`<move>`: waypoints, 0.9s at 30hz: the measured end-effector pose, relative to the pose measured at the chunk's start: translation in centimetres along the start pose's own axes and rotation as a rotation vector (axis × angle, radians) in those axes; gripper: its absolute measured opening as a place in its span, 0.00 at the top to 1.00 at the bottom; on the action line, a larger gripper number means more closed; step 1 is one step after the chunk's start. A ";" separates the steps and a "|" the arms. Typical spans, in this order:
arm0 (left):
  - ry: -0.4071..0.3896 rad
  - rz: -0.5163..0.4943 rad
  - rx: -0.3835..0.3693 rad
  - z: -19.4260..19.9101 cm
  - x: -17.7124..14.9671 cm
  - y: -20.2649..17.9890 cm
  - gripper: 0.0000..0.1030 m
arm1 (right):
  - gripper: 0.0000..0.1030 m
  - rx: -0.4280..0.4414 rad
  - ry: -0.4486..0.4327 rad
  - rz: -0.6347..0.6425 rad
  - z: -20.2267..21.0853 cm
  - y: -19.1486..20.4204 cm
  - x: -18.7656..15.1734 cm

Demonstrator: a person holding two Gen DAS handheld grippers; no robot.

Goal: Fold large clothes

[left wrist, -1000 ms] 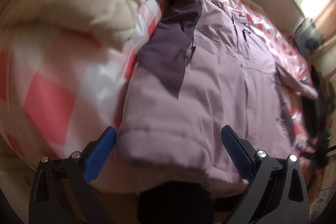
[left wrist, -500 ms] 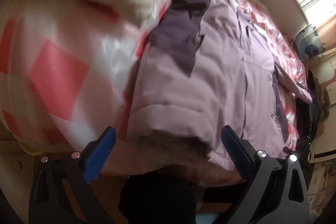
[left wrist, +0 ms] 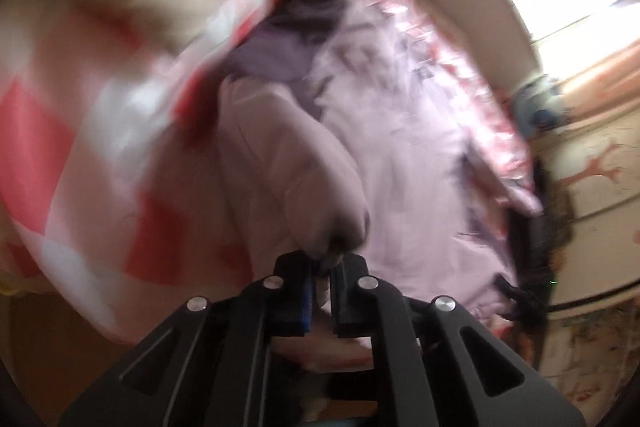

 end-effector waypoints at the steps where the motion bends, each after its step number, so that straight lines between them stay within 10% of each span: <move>1: -0.013 -0.017 -0.036 1.0 0.3 -1.6 0.93 | 0.73 0.022 -0.028 0.011 0.9 1.0 0.7; 8: 0.004 -0.113 -0.155 5.5 -2.5 -6.4 0.93 | 0.74 -0.006 -0.134 0.123 11.0 4.5 2.9; 13: 0.173 -0.138 0.100 3.7 -7.2 0.2 0.72 | 0.58 -0.399 0.155 0.136 11.0 -3.6 -3.2; 16: 0.087 -0.093 0.272 6.5 -6.5 4.2 0.68 | 0.57 -0.437 0.042 0.103 13.9 -4.8 -3.3; 18: -0.010 -0.102 0.302 8.2 -4.6 3.6 0.48 | 0.45 -0.415 -0.034 0.150 14.4 -2.8 -1.9; 20: -0.133 -0.156 0.223 8.8 -2.8 0.1 0.29 | 0.32 -0.337 -0.072 0.226 13.1 0.0 -0.7; 24: -0.144 -0.314 0.132 3.7 -2.4 -5.8 0.28 | 0.20 -0.207 -0.003 0.337 5.1 3.5 0.1; 27: -0.085 -0.377 0.240 -1.6 -3.1 -5.2 0.22 | 0.15 -0.507 0.182 0.396 -0.7 -1.6 -0.7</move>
Point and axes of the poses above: each gripper's, at about its wrist camera, not at the fingertips, and z roughly against the way its jaws point, y to its left, x to its top, the point moved 4 cm from there along -z, roughly the way its jaws point, and after that the axes turned 8 degrees about -y, right-handed, at the moved point
